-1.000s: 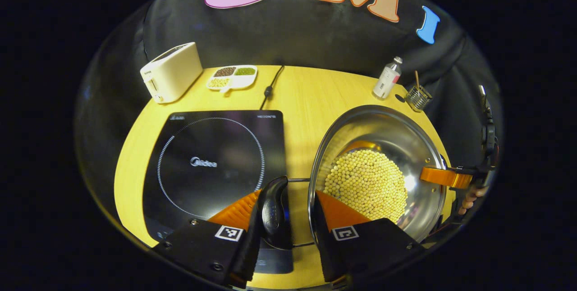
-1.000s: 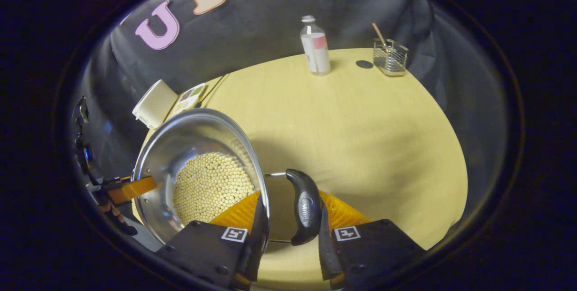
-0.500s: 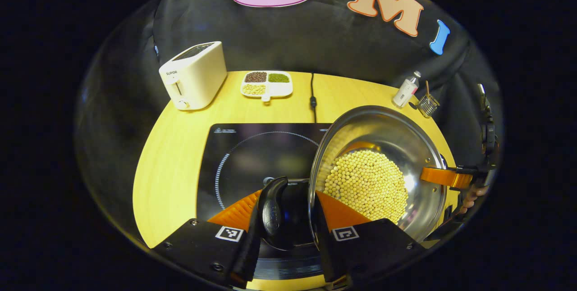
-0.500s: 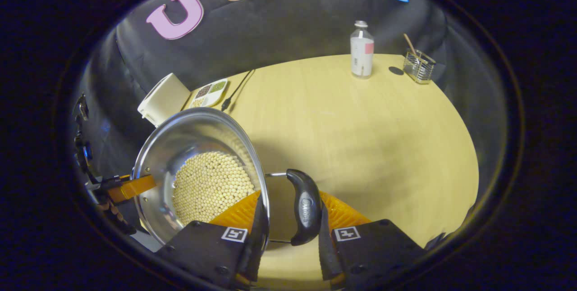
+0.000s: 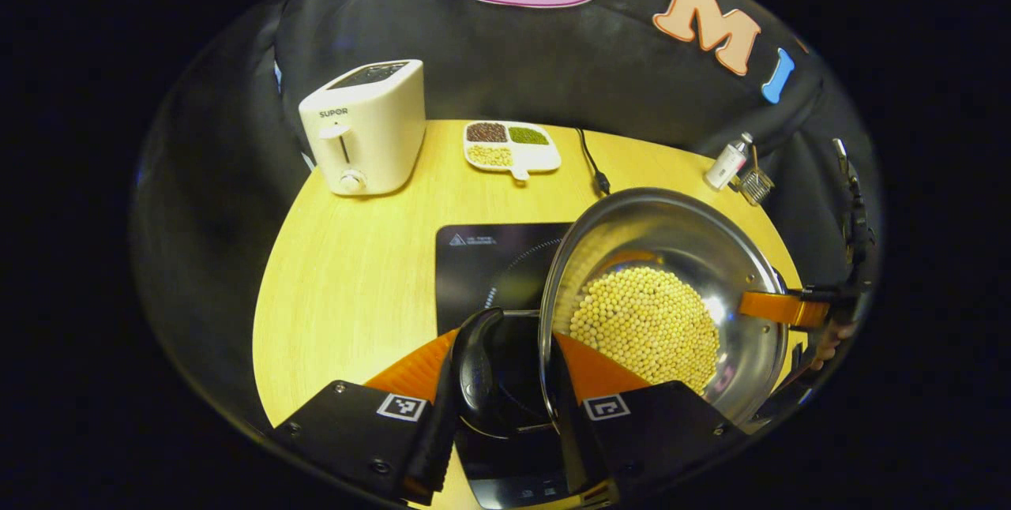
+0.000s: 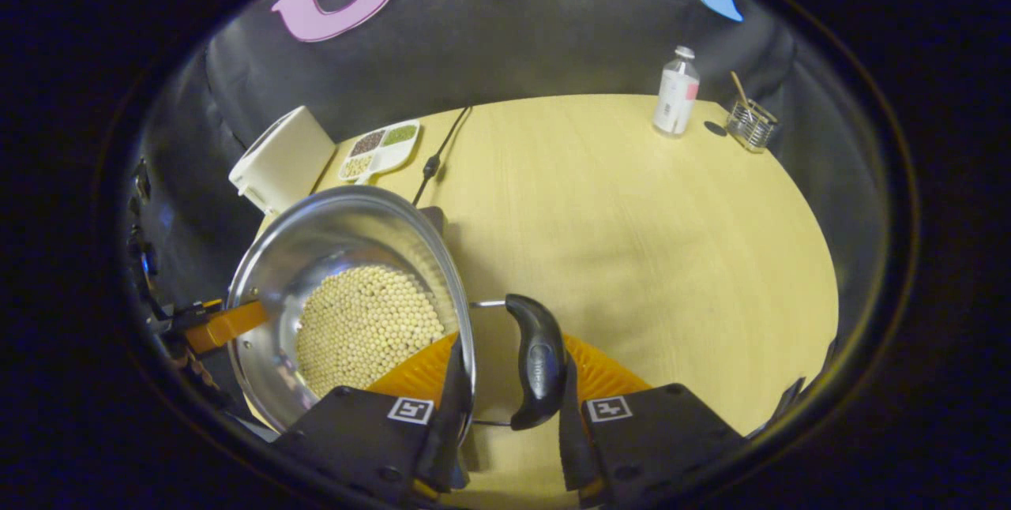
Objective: First push the handle of the pot to place it horizontally, then grasp the pot with both hands and set it on the induction cooktop.
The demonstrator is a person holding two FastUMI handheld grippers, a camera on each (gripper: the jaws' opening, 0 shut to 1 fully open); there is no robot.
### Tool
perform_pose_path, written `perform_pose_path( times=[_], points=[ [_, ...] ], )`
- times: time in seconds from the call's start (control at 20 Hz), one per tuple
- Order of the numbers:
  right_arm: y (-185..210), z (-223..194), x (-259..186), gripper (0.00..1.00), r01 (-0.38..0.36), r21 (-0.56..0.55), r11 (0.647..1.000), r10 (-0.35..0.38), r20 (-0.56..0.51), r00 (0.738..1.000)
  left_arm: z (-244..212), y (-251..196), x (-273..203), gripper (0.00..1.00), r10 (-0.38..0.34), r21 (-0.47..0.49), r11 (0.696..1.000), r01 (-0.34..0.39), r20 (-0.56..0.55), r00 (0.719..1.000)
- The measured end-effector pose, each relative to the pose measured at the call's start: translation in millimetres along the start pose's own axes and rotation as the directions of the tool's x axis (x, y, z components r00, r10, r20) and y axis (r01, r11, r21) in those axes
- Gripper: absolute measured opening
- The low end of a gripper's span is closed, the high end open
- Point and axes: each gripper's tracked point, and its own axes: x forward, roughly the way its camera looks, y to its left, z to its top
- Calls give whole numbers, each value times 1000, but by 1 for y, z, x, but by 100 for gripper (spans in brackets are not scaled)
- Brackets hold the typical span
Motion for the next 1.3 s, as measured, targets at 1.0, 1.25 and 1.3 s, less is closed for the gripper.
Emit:
perform_pose_path(
  times=[1.0, 1.25, 1.3],
  points=[
    [30, 14, 15, 63, -56, -22, 998, 55, -18, 998, 14, 35, 4, 80, 147, -1, 989, -148, 73, 986],
    [36, 17, -1, 95, -159, 17, 987, 160, -13, 987, 19, 31, -20, 91, 206, 58, 976, -211, 84, 975],
    [33, 19, -7, 100, -170, 18, 985, 170, 2, 985, 21, 31, -25, 92, 221, 56, 972, -227, 92, 971]
  ],
)
